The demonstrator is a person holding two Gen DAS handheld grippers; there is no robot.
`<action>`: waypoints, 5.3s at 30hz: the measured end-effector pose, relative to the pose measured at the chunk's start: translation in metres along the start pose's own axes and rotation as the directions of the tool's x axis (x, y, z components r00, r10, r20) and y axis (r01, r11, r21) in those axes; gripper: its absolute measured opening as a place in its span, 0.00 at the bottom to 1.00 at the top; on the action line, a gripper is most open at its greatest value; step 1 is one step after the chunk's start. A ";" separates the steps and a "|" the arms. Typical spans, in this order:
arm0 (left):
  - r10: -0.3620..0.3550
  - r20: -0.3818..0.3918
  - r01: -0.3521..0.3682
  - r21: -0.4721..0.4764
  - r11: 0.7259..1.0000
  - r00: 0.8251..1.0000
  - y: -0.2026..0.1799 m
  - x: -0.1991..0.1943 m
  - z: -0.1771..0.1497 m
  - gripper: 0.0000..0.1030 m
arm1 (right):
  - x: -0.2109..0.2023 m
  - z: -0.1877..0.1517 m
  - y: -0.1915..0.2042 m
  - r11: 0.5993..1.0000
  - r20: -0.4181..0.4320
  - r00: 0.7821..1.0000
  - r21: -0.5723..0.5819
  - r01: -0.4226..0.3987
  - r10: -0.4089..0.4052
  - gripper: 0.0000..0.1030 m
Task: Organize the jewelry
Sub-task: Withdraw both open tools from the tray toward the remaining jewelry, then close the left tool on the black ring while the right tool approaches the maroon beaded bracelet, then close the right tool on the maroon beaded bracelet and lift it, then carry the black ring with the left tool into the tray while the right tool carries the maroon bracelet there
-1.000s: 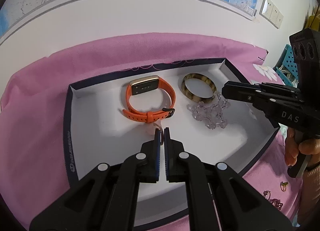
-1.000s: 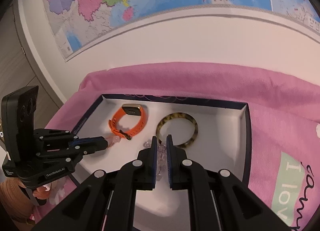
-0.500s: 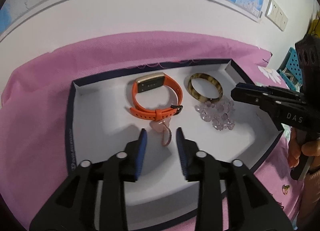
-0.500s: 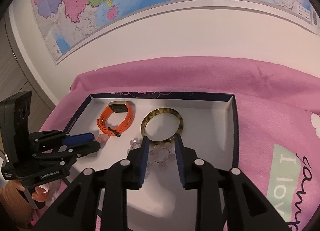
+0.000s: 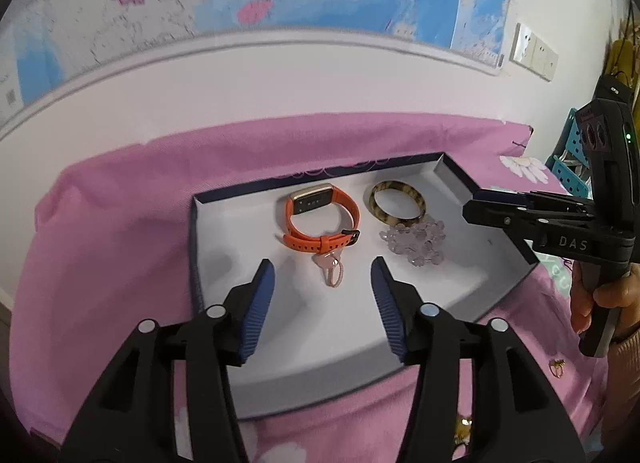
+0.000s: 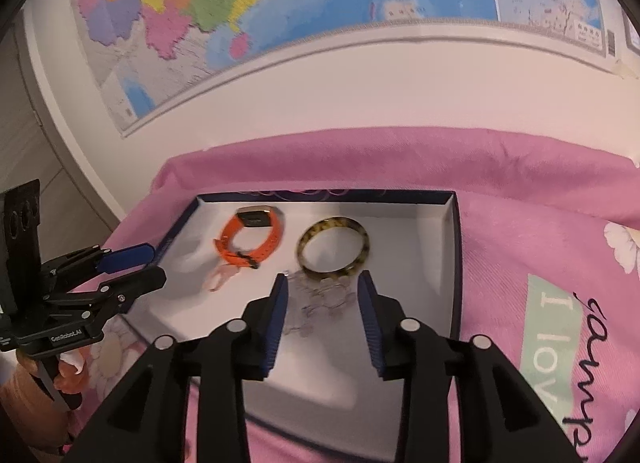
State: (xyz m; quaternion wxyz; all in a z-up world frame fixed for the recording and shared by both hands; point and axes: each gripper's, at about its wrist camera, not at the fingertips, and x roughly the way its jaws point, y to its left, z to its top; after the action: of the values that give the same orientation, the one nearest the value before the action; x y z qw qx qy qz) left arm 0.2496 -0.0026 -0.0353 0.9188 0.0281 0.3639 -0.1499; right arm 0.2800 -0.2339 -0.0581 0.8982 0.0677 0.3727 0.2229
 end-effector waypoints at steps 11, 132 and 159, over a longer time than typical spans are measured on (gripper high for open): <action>-0.015 0.113 0.014 0.004 1.000 0.993 -0.005 -0.068 -0.037 0.64 | -0.069 -0.044 0.036 0.993 0.050 0.996 -0.102 -0.063 0.068 0.46; -0.133 0.006 0.132 0.072 0.989 0.991 -0.055 -0.084 -0.097 0.21 | -0.080 -0.165 0.067 0.966 -0.124 0.992 -0.259 0.005 -0.039 0.02; -0.107 0.070 0.102 0.074 0.992 0.992 -0.051 -0.093 -0.075 0.21 | -0.106 -0.098 0.079 0.973 0.106 0.993 -0.229 -0.032 0.057 0.01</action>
State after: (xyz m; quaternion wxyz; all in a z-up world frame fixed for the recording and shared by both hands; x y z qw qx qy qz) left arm 0.1209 -0.0151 -0.0238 0.9209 0.0356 0.3254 -0.2114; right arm 0.1173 -0.2157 -0.0376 0.9143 -0.0145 0.2923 0.2800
